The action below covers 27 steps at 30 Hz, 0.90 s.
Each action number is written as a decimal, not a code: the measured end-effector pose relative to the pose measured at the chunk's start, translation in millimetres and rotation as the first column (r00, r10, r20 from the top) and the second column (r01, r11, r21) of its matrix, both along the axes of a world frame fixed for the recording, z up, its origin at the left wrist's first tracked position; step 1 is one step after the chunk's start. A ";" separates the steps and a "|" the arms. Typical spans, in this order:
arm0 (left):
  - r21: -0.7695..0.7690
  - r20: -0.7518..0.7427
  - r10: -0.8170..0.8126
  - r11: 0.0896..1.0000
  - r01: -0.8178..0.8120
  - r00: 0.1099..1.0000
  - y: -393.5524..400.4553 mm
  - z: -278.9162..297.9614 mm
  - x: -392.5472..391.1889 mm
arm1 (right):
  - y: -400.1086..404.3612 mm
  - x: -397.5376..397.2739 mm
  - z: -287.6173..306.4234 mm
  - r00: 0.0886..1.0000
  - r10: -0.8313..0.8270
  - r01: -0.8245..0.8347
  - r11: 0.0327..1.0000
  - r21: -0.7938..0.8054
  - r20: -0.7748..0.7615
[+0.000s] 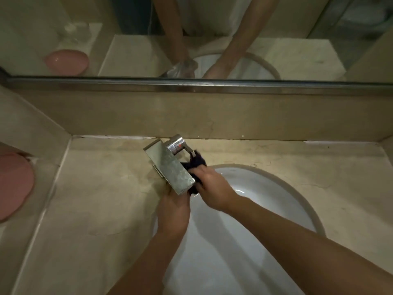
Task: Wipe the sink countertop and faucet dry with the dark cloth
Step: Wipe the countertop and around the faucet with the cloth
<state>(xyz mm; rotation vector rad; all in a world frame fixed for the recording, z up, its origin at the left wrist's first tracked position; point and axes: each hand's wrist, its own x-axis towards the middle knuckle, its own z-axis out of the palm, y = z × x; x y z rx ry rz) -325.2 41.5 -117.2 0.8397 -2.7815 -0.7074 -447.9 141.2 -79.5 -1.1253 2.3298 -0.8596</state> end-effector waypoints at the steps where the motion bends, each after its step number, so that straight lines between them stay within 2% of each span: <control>1: 0.020 -0.012 -0.011 1.000 0.011 1.000 3.7 3.5 -0.6 | 11.6 5.3 6.5 0.993 -0.038 0.038 0.999 0.000 0.115; 3: -0.078 -0.121 -0.125 0.990 0.116 0.985 18.6 15.7 1.3 | 35.0 13.6 21.2 0.919 -0.214 0.243 0.969 -0.049 0.331; 5: -0.082 -0.222 -0.164 0.985 0.149 0.961 38.5 38.5 -12.9 | 54.8 16.4 35.6 0.787 -0.370 0.480 0.870 -0.115 0.493; 7: -0.078 -0.294 -0.170 0.985 0.154 0.941 54.8 56.2 -37.8 | 70.4 10.6 47.3 0.716 -0.484 0.627 0.763 -0.158 0.503; 9: -0.124 -0.385 -0.209 0.977 0.174 0.899 63.6 64.5 -66.1 | 82.8 -3.0 54.4 0.687 -0.570 0.703 0.678 -0.214 0.450; 11: -0.160 -0.422 -0.222 0.972 0.169 0.879 66.9 68.2 -92.9 | 92.7 -24.1 55.1 0.704 -0.639 0.709 0.661 -0.247 0.310; 13: -0.146 -0.413 -0.181 0.981 0.131 0.893 63.6 65.5 -114.3 | 99.0 -50.7 40.2 0.743 -0.669 0.659 0.734 -0.167 -0.011; 15: -0.111 -0.341 -0.155 0.986 0.124 0.927 63.5 51.4 -129.0 | 99.8 -71.3 16.2 0.755 -0.568 0.588 0.808 -0.046 -0.328; 17: -0.131 -0.187 -0.317 0.946 0.296 0.930 69.2 31.3 -131.4 | 99.1 -79.1 -12.0 0.791 -0.415 0.468 0.884 0.006 -0.449; 18: -0.146 -0.085 -0.375 0.921 0.360 0.923 74.0 20.9 -129.3 | 98.6 -80.7 -23.1 0.793 -0.361 0.425 0.905 0.022 -0.490; 20: -0.160 0.073 -0.370 0.912 0.377 0.926 77.5 2.7 -122.6 | 94.4 -84.0 -31.9 0.771 -0.377 0.434 0.901 -0.009 -0.513; 22: -0.245 0.075 -0.275 0.927 0.285 0.958 74.9 -7.7 -118.2 | 84.9 -85.3 -32.2 0.771 -0.424 0.457 0.888 -0.051 -0.475; 24: -0.297 0.143 -0.198 0.926 0.233 0.970 67.9 -3.5 -113.2 | 72.2 -80.6 -31.6 0.791 -0.392 0.420 0.906 -0.049 -0.470; 27: -0.287 0.154 -0.157 0.938 0.196 0.976 52.5 8.2 -101.6 | 43.8 -68.1 -29.7 0.817 -0.330 0.352 0.935 -0.045 -0.472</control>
